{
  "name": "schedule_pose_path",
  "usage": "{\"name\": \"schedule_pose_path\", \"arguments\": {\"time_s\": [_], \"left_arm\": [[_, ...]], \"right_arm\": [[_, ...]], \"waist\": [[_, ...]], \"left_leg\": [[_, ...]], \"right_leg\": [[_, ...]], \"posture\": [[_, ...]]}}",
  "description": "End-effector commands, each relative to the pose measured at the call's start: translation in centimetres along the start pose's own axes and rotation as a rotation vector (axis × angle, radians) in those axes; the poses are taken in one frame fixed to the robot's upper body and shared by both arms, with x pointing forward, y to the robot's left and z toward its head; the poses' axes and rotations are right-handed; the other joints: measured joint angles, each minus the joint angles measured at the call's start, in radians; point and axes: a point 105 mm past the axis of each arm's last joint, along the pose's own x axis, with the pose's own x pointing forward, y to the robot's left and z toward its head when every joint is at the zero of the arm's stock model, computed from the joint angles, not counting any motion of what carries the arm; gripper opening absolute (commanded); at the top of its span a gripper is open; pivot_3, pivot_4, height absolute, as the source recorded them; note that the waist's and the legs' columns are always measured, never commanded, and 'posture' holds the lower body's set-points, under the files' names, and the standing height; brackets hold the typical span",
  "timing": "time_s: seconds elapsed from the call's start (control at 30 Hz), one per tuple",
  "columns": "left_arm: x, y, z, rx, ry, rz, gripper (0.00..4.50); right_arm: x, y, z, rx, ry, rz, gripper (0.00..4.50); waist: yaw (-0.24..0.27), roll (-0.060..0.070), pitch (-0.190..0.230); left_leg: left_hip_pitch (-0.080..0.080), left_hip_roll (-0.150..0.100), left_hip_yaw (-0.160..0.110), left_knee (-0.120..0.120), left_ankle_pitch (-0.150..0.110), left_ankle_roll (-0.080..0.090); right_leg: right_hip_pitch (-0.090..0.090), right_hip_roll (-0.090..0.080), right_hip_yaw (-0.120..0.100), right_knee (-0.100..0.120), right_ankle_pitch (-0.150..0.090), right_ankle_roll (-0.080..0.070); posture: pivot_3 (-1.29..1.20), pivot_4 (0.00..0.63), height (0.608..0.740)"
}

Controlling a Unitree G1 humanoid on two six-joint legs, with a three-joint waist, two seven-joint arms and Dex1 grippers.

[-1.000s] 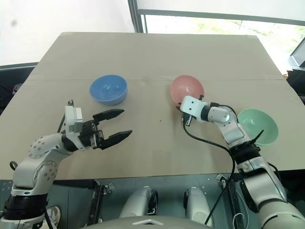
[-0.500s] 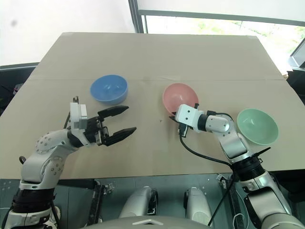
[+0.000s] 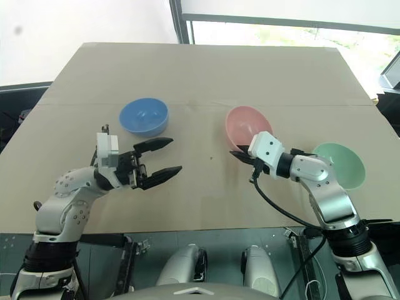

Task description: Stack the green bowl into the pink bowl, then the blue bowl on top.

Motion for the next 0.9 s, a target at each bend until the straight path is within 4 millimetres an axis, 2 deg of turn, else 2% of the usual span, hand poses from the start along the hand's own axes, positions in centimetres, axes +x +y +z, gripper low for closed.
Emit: {"name": "schedule_pose_path", "arguments": {"time_s": [0.03,0.07,0.1,0.13,0.17,0.2,0.23,0.3,0.33,0.37,0.47,0.57,0.63,0.7,0.8,0.9], "left_arm": [[0.3,0.1,0.8,0.030,-0.025,-0.021,4.50],[0.3,0.1,0.8,0.028,-0.025,-0.023,4.50],[0.3,0.1,0.8,0.027,-0.026,-0.025,4.50],[0.3,0.2,0.9,0.028,-0.024,-0.027,4.50],[0.3,0.2,0.9,0.029,-0.023,-0.028,4.50],[0.3,0.2,1.0,0.029,-0.023,-0.029,4.50],[0.3,0.1,1.0,0.030,-0.022,-0.031,4.50],[0.2,0.0,1.1,0.030,-0.020,-0.032,4.50],[0.2,-0.1,1.2,0.030,-0.019,-0.032,4.50],[0.2,-0.1,1.2,0.029,-0.018,-0.033,4.50],[0.1,-0.3,1.3,0.026,-0.016,-0.033,4.50],[0.3,-0.6,1.3,0.013,-0.021,-0.047,4.50],[0.8,-1.0,1.4,0.000,-0.033,-0.081,4.50],[1.2,-1.6,1.5,-0.017,-0.047,-0.141,4.50],[1.5,-2.5,2.0,-0.051,-0.072,-0.273,4.50],[1.9,-2.7,2.3,-0.060,-0.075,-0.364,4.50]], "right_arm": [[0.9,0.0,1.2,-0.007,-0.051,0.013,0.74],[1.3,0.1,1.3,0.008,-0.063,0.019,0.91],[1.5,0.2,1.3,0.017,-0.070,0.023,1.27],[1.9,0.5,1.1,0.006,-0.063,0.038,1.89],[2.1,0.8,1.0,-0.002,-0.058,0.052,2.13],[2.3,1.1,0.9,-0.007,-0.056,0.063,2.65],[2.4,1.4,0.9,-0.016,-0.056,0.072,2.84],[2.2,0.9,1.2,-0.041,-0.069,0.019,3.56],[1.8,0.6,1.4,-0.046,-0.070,-0.011,4.06],[1.1,0.1,1.6,-0.047,-0.076,-0.044,4.38],[-1.8,-1.7,2.7,-0.001,-0.101,-0.186,4.38],[-5.7,-2.0,3.0,0.045,-0.074,-0.273,4.38],[-8.3,-2.2,2.4,0.067,0.012,-0.367,4.38],[-10.6,-2.2,1.4,0.099,0.103,-0.456,4.38],[-14.7,-1.7,-2.1,0.206,0.343,-0.601,4.38],[-16.0,-0.9,-4.7,0.287,0.459,-0.638,4.38]], "waist": [[0.000,0.000,0.000],[0.000,0.000,0.000],[-0.001,0.000,0.000],[-0.002,0.000,0.000],[-0.002,0.000,0.000],[-0.001,0.000,0.000],[0.000,0.000,0.000],[0.002,0.000,0.000],[0.002,0.000,0.000],[0.005,0.000,0.000],[0.013,0.000,0.000],[0.027,0.000,0.000],[0.028,0.000,0.000],[0.025,0.000,0.000],[0.023,0.000,-0.001],[0.017,0.000,-0.001]], "left_leg": [[0.000,0.000,0.000,0.000,0.000,0.000],[0.000,0.000,0.000,0.000,0.000,0.000],[0.000,0.000,0.000,0.000,0.000,0.000],[0.000,0.000,0.000,0.000,0.000,0.000],[0.000,0.000,0.000,0.000,0.000,0.000],[-0.001,0.000,0.000,0.000,0.000,0.000],[-0.001,0.000,0.000,0.000,0.000,0.000],[-0.002,0.000,0.000,0.000,0.000,0.000],[-0.002,0.000,0.000,0.000,0.000,0.000],[-0.002,0.000,0.000,0.000,0.000,0.000],[-0.002,0.000,0.000,0.000,0.000,0.000],[-0.002,0.000,-0.001,0.000,0.000,0.000],[-0.002,0.000,-0.002,0.000,0.000,0.000],[-0.002,0.000,-0.001,0.000,0.000,0.000],[0.000,0.000,-0.001,0.000,0.000,0.000],[0.000,0.000,0.000,0.000,0.000,0.000]], "right_leg": [[0.000,0.000,0.000,0.000,0.000,0.000],[0.000,0.000,0.000,0.000,0.000,0.000],[0.000,0.000,0.000,0.000,0.000,0.000],[0.000,0.000,0.000,0.000,0.000,0.000],[0.000,0.000,0.000,0.000,0.000,0.000],[0.000,0.000,0.000,0.000,0.000,0.000],[0.000,0.000,0.000,0.000,0.000,0.000],[0.000,0.000,0.000,0.000,0.000,0.000],[0.000,0.000,0.000,0.000,0.000,0.000],[0.000,0.000,0.000,0.000,0.000,0.000],[0.000,0.000,-0.001,0.000,0.000,0.000],[0.000,0.000,-0.001,-0.001,0.000,0.000],[0.000,-0.001,-0.002,-0.002,0.000,0.000],[0.001,-0.001,-0.001,-0.002,0.000,0.000],[0.001,0.000,-0.001,-0.001,0.000,0.000],[0.002,0.000,0.000,0.000,0.000,0.000]], "posture": [[0.00,0.150,0.740],[0.00,0.150,0.740],[0.00,0.150,0.740],[0.00,0.150,0.740],[0.00,0.150,0.740],[0.00,0.150,0.740],[0.00,0.150,0.740],[0.00,0.150,0.740],[0.00,0.150,0.740],[0.00,0.150,0.740],[0.00,0.150,0.740],[0.00,0.150,0.740],[0.00,0.150,0.740],[0.00,0.150,0.740],[0.00,0.150,0.740],[0.00,0.150,0.740]]}}
